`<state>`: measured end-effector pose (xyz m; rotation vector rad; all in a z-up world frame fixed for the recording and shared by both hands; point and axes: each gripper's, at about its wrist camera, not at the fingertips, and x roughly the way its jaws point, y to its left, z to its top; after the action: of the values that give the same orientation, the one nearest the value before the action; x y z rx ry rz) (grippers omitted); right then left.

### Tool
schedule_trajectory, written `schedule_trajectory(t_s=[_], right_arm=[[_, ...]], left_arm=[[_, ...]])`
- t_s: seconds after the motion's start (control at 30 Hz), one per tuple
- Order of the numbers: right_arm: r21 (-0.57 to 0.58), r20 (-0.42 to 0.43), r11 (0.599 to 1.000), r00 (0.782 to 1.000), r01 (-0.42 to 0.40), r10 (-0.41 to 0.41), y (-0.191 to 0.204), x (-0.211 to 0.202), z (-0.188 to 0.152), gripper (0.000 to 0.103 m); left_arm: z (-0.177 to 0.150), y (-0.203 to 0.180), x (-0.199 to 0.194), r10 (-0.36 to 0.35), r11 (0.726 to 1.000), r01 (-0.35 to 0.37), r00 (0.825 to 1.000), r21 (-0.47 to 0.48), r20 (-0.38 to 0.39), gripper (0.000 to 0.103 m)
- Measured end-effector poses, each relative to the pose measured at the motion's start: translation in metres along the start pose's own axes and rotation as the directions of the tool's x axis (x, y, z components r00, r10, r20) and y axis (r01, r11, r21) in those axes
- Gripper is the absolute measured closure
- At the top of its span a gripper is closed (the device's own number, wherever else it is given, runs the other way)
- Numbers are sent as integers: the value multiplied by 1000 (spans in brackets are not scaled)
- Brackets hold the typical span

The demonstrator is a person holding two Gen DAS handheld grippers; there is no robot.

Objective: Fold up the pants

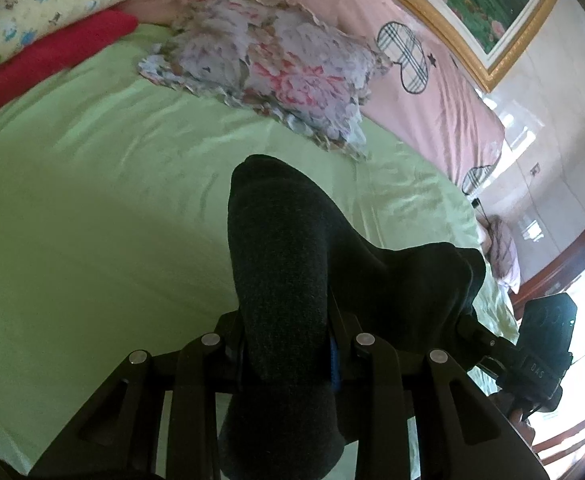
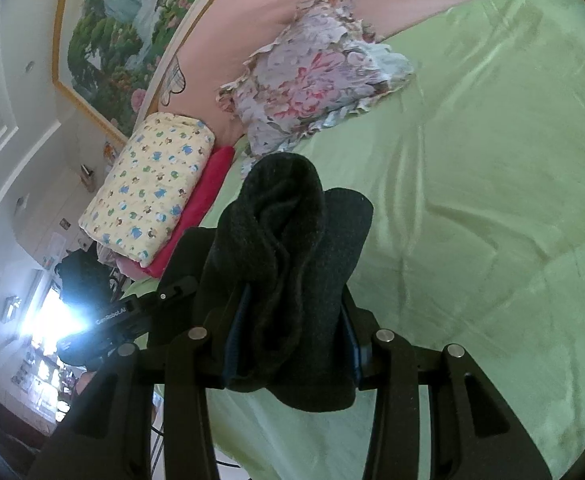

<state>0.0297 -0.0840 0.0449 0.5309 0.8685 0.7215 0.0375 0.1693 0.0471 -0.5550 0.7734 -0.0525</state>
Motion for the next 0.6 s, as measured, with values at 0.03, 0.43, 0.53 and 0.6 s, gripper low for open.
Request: schedule_trajectory(t_s=[0.03, 0.43, 0.53, 0.6], right_arm=[[-3, -1, 1000, 1000, -3, 3, 1, 2, 1, 60], [-60, -18, 998, 1000, -25, 24, 17, 42, 36, 60], [-71, -21, 997, 999, -26, 25, 20, 53, 45, 60], [-72, -25, 997, 999, -29, 27, 20, 61, 51, 60]], left_arm=[[2, 1, -1, 4, 1000, -4, 1000, 0, 4, 74], [33, 15, 1, 65, 998, -65, 997, -5, 50, 74], [43, 19, 4, 81, 997, -80, 995, -8, 62, 74], [51, 24, 7, 89, 996, -88, 993, -15, 72, 74]])
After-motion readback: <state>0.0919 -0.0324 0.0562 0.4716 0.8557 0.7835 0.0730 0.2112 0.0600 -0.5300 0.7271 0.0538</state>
